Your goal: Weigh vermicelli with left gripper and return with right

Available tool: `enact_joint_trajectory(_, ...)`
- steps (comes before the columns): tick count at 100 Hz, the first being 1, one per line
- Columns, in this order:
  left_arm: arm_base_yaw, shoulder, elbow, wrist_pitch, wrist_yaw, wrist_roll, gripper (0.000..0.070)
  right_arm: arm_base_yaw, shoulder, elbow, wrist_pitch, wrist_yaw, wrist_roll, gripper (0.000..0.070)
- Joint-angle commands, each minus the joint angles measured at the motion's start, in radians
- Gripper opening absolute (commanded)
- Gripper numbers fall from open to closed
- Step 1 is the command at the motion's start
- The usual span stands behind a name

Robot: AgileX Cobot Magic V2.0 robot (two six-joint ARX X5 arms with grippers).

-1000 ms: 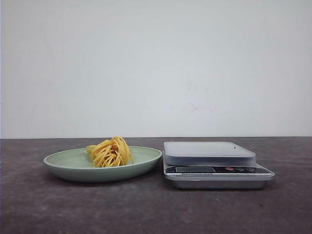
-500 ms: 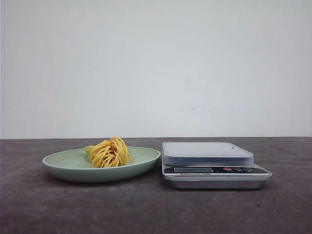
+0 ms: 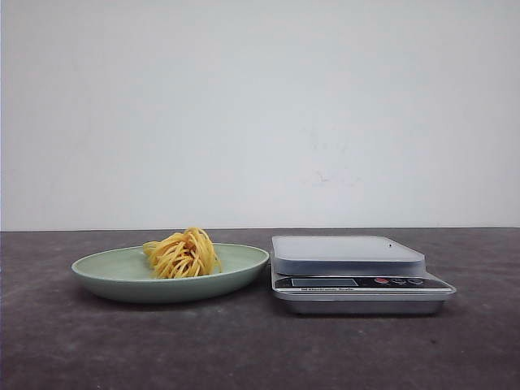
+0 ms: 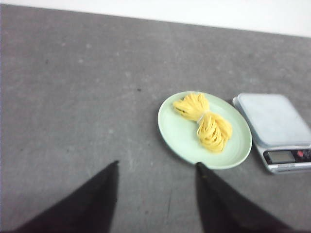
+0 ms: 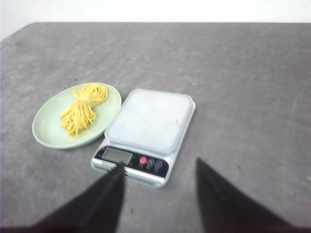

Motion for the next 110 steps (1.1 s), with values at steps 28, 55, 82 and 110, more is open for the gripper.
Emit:
enact_joint_trajectory(28,-0.004,0.003,0.011,0.112,-0.003,0.04,0.0,0.004,0.002,-0.007,0.137,0.021,0.012,0.0001)
enact_joint_trajectory(55,-0.004,0.003,0.011,0.11,-0.003,0.027,0.0,0.004,0.002,-0.006,0.139,0.0,0.011,0.0001)
enact_joint_trajectory(82,-0.004,0.003,0.011,0.11,-0.003,0.027,0.0,0.004,0.002,-0.006,0.158,0.0,0.011,0.0001)
enact_joint_trajectory(110,0.02,-0.01,0.007,0.121,-0.004,0.062,0.0,0.004,0.002,-0.006,0.157,0.0,0.011,0.0001)
